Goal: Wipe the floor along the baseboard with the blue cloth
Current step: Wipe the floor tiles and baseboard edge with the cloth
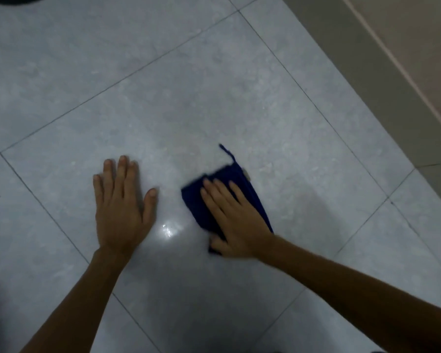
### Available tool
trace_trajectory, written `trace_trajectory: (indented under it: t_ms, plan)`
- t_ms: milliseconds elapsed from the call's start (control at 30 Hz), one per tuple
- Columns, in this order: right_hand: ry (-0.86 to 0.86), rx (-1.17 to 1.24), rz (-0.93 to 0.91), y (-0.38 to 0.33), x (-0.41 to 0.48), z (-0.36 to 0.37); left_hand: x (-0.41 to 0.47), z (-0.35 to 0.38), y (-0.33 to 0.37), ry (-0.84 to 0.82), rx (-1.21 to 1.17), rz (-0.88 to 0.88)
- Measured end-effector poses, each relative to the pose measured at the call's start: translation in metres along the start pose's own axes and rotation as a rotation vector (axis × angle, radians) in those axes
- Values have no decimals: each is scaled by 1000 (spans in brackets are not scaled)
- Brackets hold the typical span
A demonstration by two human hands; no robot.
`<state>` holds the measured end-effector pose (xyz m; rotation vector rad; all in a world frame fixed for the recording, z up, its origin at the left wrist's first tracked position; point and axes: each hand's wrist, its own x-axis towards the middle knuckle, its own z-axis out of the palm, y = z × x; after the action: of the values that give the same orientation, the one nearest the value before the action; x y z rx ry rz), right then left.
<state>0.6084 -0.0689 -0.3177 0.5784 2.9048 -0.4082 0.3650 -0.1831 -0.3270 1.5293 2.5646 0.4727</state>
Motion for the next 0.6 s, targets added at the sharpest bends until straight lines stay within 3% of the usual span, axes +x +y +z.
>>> trace_trajectory:
  t_ms: [200,300,367,467,600]
  plan:
    - [111,-31,218,49,186,-50,0,2,-1,3,-12,-17]
    - [140,-46,305,42,201,-49,-1,3,-3,9,-2,-2]
    - [171,-6,245,22,153,-31,-1,2,-4,-1,17,14]
    - [133,125,169,-29,10,7,-8,2,10,-41,19,69]
    - [13,7,126,-59,-156,42,-33,5,40,-112,13,235]
